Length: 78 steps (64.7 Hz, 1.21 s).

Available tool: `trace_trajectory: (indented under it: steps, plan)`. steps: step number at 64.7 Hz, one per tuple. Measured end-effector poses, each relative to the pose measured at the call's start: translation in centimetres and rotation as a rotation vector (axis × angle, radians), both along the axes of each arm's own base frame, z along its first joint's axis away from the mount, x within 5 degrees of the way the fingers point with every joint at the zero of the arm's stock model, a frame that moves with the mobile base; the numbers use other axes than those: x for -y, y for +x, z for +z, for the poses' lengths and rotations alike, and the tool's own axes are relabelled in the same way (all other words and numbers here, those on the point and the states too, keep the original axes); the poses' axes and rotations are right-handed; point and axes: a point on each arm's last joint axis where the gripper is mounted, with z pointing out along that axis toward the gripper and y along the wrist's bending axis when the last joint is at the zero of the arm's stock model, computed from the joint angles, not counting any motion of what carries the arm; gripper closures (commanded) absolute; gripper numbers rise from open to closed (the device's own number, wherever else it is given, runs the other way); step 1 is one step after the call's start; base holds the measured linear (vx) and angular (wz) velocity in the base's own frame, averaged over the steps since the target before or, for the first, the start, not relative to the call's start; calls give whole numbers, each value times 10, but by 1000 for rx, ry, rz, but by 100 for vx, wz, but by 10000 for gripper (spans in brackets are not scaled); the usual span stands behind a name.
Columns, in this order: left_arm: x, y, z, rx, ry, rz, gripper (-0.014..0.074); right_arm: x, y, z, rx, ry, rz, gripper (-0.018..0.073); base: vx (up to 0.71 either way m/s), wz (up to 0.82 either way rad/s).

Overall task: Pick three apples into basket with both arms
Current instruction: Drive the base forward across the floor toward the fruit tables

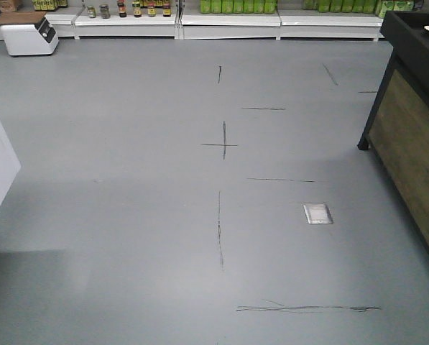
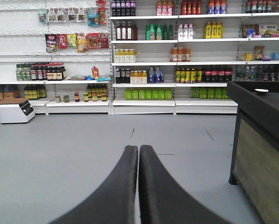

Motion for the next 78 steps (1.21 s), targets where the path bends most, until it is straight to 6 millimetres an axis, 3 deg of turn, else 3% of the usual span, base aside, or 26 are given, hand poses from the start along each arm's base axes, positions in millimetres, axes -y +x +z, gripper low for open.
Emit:
trace_trajectory:
  steps: [78]
  plan:
    - [0,0,0,0,0,0,604,0,0,0,0,0,0,564,4,6]
